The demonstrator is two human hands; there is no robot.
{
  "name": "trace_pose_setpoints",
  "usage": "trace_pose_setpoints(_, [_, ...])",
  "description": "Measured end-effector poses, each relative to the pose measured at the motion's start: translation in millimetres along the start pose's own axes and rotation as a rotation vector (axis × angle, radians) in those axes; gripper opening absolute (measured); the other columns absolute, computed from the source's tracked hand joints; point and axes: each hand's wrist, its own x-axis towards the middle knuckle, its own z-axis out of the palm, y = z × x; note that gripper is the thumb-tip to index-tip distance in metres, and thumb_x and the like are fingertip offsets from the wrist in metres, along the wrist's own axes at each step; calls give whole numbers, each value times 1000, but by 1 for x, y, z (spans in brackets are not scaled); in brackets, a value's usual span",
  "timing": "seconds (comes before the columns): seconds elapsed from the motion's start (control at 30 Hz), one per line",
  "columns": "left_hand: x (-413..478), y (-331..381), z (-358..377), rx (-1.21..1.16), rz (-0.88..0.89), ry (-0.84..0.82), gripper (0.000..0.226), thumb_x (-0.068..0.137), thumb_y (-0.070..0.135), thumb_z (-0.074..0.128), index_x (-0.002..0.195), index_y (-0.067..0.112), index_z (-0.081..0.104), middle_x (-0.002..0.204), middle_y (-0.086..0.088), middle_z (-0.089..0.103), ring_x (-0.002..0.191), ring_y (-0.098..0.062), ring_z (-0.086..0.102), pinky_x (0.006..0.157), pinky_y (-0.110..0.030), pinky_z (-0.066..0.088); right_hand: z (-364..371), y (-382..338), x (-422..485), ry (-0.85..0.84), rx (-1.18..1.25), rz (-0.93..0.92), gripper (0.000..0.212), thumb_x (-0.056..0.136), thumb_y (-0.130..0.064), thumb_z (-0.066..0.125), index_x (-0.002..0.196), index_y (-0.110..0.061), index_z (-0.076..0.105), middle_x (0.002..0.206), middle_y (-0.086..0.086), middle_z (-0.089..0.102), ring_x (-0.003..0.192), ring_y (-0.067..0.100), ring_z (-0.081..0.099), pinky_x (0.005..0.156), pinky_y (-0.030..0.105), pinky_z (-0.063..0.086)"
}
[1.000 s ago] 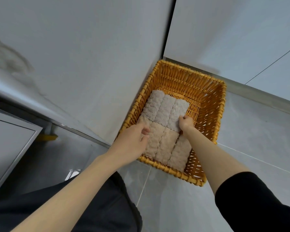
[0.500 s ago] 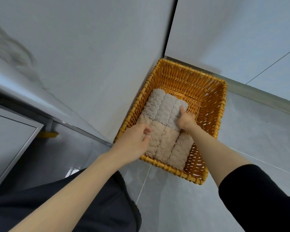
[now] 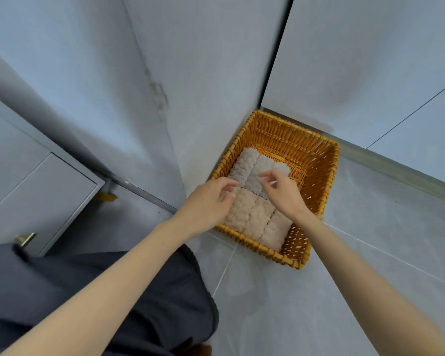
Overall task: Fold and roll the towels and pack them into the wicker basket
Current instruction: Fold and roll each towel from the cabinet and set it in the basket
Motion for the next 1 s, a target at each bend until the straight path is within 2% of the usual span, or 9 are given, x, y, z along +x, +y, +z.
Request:
trace_pose_setpoints(0.1, [-22,5,-11,-40,-6,38,32,97,23,45,128,26,54,117,14,58,95,5,51,68,-5,38,-7,-33,-33,-38,24,-62,16,97,-21,48,108,-27,58,97,-8,62,83,0,58,64,14,43])
trace_pose_setpoints(0.2, [-42,8,-27,-52,-4,78,29,98,23,46,125,26,55,118,12,59,101,-1,53,70,-12,41,-14,-67,-59,-72,44,-106,17,96,-23,50,110,-28,59,100,-10,62,86,-2,57,65,11,41])
trace_pose_setpoints(0.33, [-72,14,-58,-42,2,181,26,99,25,45,124,26,54,114,15,57,100,-1,51,71,-5,34,-26,-119,-87,-100,58,-199,17,97,-24,50,110,-28,60,102,-13,62,88,-2,57,67,10,42])
trace_pose_setpoints(0.4, [-88,17,-75,-58,21,235,26,99,24,46,123,25,55,115,14,57,101,-2,52,73,-6,35,-33,-147,-98,-114,72,-253,18,97,-23,51,112,-26,61,103,-13,62,87,1,57,70,12,44])
trace_pose_setpoints(0.5, [-114,21,-104,-52,46,311,27,99,26,46,124,23,56,120,12,59,107,-6,54,85,-17,38,-43,-192,-112,-145,111,-335,17,96,-22,53,109,-26,62,98,-12,65,81,8,60,70,19,46])
trace_pose_setpoints(0.53, [-124,22,-114,-48,51,345,27,99,27,46,124,24,56,120,12,59,107,-6,54,85,-18,39,-45,-208,-116,-169,128,-359,17,96,-21,53,109,-26,63,96,-12,66,80,9,61,71,20,47])
trace_pose_setpoints(0.63, [-151,23,-144,-56,55,448,25,98,27,47,121,26,57,116,15,59,103,-4,55,71,-12,41,-48,-254,-124,-235,176,-423,19,95,-18,52,109,-26,63,94,-10,69,79,8,64,78,26,52])
trace_pose_setpoints(0.8, [-198,23,-199,-71,41,620,21,97,24,48,115,29,59,109,16,61,98,-3,56,70,-4,38,-39,-329,-128,-281,175,-545,18,95,-22,52,107,-30,62,93,-13,69,78,7,65,83,33,54])
trace_pose_setpoints(1.0, [-259,14,-260,-36,17,824,21,95,24,50,112,30,60,110,16,63,96,1,57,75,-11,40,-20,-406,-127,-336,195,-642,18,93,-20,52,104,-30,63,98,-8,68,80,11,64,84,35,54])
